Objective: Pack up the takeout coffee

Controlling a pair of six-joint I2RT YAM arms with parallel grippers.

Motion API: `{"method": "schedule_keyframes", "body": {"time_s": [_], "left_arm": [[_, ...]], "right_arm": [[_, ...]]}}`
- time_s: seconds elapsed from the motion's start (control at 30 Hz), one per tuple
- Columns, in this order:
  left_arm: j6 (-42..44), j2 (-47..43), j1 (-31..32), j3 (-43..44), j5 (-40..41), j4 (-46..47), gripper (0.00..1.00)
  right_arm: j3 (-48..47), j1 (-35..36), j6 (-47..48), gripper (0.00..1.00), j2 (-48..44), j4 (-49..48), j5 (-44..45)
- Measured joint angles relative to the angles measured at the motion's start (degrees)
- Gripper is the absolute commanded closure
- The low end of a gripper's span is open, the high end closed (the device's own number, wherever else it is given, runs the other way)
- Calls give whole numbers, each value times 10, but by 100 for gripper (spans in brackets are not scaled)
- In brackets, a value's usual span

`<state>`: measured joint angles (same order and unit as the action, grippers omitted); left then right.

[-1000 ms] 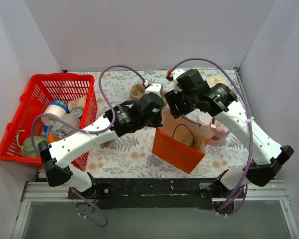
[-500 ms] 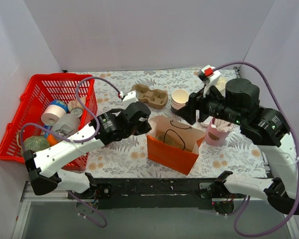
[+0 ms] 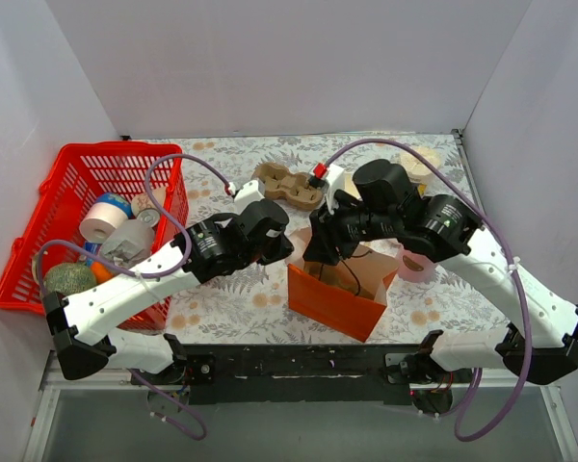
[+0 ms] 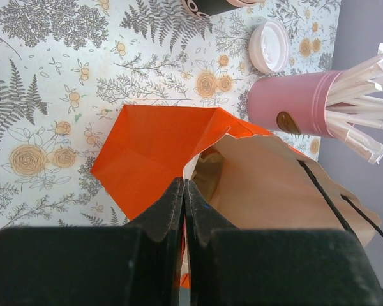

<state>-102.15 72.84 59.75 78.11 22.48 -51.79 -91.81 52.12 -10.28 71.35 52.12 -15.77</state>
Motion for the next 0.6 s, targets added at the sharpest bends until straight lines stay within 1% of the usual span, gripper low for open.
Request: {"method": "schedule_keyframes", "body": {"time_s": [0.07,0.23,0.47,0.6], "left_arm": [[-7,-1,0,-4,0,2,100],[-24,-3,0,-9,1,4,100],[-53,-3,0,-9,8,-7,100],[-62,-3,0,-9,9,-10,100]], "right_arm": [[0,21,-2,54,1,1,18],[6,51,-16,59,-1,-7,57],[26,89,-53,61,-9,-5,118],[27,112,-80,62,-13,2,168]]}}
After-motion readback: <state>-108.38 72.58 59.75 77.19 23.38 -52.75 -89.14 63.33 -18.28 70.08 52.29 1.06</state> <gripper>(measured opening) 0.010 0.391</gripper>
